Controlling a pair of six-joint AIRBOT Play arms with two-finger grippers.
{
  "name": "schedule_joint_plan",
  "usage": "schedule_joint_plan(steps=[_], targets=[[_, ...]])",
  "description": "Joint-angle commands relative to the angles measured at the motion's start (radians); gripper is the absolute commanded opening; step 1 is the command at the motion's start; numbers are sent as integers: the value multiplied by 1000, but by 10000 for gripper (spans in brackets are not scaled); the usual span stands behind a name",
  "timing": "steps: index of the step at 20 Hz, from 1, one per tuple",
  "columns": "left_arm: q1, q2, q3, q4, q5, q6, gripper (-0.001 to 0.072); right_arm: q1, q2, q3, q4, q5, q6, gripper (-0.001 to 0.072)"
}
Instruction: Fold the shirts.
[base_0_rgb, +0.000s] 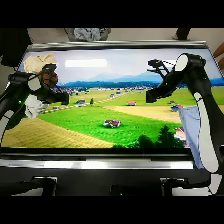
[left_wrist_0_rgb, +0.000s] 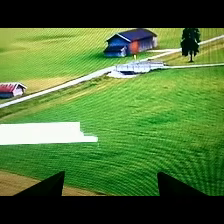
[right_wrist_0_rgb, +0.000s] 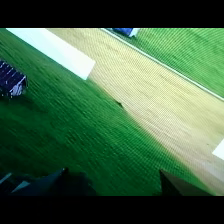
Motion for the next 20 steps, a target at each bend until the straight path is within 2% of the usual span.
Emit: schedule_joint_plan(steps=[1, 12, 13, 15, 17, 20], targets=[[0, 1, 0, 1, 0, 0, 713, 0, -1, 0, 0, 0, 0, 689], [0, 1, -1, 0, 1, 0, 713, 0, -1, 0, 0, 0, 0, 689], [-1, 0, -3, -9, 24, -20, 713, 0, -1, 0, -1, -1, 0, 690], [0, -4, -5, -47, 90, -31, 713, 0, -1, 0, -34, -83, 0, 690], [-1, -5, -4, -79, 103, -29, 715, 0, -1, 0, -69, -185, 0, 689], [68, -8, 88, 48, 84, -26, 719, 0, -1, 0, -72, -274, 0, 689]])
